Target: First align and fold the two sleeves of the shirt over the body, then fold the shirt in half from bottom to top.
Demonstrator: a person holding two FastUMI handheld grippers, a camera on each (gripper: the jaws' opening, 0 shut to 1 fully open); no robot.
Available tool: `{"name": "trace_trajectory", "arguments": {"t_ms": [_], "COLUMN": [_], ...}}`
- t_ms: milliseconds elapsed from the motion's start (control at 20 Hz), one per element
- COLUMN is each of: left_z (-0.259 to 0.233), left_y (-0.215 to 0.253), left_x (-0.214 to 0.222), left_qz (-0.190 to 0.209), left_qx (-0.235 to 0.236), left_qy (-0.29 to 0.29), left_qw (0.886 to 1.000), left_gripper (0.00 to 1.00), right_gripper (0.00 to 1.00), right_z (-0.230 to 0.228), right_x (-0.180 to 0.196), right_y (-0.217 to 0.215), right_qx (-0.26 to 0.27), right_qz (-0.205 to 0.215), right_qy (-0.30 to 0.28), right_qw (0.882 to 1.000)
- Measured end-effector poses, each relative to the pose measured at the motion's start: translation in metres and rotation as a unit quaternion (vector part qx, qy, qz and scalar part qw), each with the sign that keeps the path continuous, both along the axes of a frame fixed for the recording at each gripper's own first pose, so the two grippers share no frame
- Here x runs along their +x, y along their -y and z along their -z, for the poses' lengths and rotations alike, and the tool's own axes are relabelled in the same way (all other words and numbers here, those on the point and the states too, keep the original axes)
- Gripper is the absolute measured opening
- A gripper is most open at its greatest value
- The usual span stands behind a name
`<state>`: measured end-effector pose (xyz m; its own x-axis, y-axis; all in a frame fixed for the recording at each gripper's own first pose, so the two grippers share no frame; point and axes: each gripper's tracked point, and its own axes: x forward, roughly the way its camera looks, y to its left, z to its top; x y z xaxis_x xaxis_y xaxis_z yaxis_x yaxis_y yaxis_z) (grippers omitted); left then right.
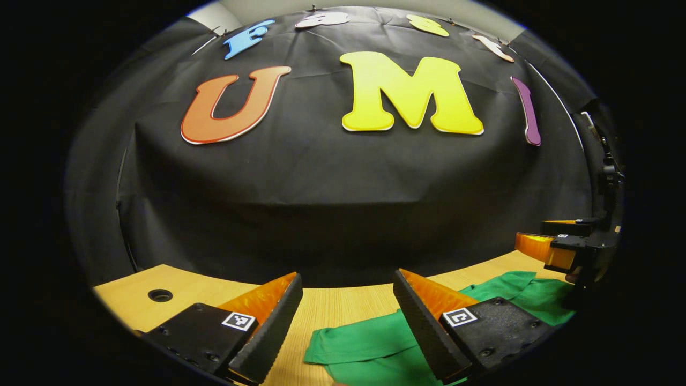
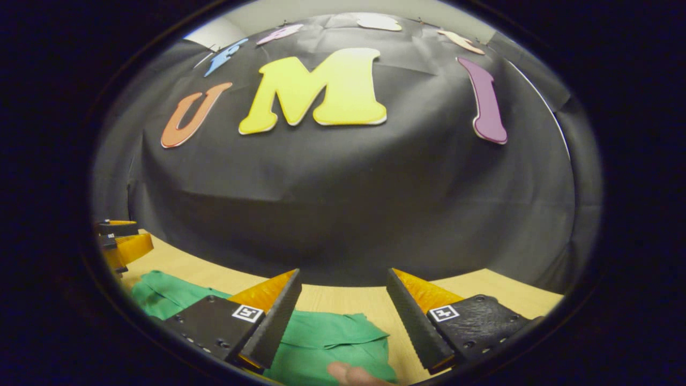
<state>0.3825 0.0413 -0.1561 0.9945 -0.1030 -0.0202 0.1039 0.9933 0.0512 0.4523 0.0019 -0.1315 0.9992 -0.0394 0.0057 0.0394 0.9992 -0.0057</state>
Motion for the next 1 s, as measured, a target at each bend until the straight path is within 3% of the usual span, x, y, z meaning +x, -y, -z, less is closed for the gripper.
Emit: {"name": "trace_trajectory", "arguments": {"t_ms": [100, 200, 300, 450, 650, 800, 1000], "left_z": [-0.011, -0.019, -0.02, -0.003, 0.002, 0.01, 0.001], "left_y": [-0.025, -0.032, -0.037, -0.036, -0.021, -0.023, -0.039], "left_x": [-0.012, -0.033, -0.048, -0.072, -0.114, -0.142, -0.182], "left_qz": [-0.052, -0.059, -0.075, -0.074, -0.06, -0.068, -0.097], "left_qx": [-0.02, -0.054, -0.029, -0.004, 0.008, -0.011, -0.02], "left_qy": [0.015, 0.025, 0.026, -0.002, -0.011, -0.032, -0.019], "left_qw": [0.998, 0.996, 0.996, 0.997, 0.998, 0.997, 0.995], "left_gripper": [1.0, 1.0, 1.0, 1.0, 1.0, 1.0, 1.0], "right_gripper": [0.95, 0.95, 0.96, 0.96, 0.95, 0.95, 0.95], "right_z": [-0.013, -0.018, -0.02, -0.019, -0.008, -0.013, 0.002], "right_x": [-0.016, -0.035, -0.055, -0.083, -0.119, -0.157, -0.203], "right_y": [-0.007, -0.013, -0.022, -0.026, -0.011, -0.006, 0.011], "right_qx": [0.018, 0.026, 0.022, 0.021, 0.029, 0.008, 0.053], "right_qz": [-0.003, -0.008, -0.017, -0.03, -0.011, -0.026, -0.026], "right_qy": [0.008, 0.012, 0.017, 0.026, 0.019, 0.042, 0.012], "right_qw": [1.0, 1.0, 0.999, 0.999, 0.999, 0.999, 0.998]}}
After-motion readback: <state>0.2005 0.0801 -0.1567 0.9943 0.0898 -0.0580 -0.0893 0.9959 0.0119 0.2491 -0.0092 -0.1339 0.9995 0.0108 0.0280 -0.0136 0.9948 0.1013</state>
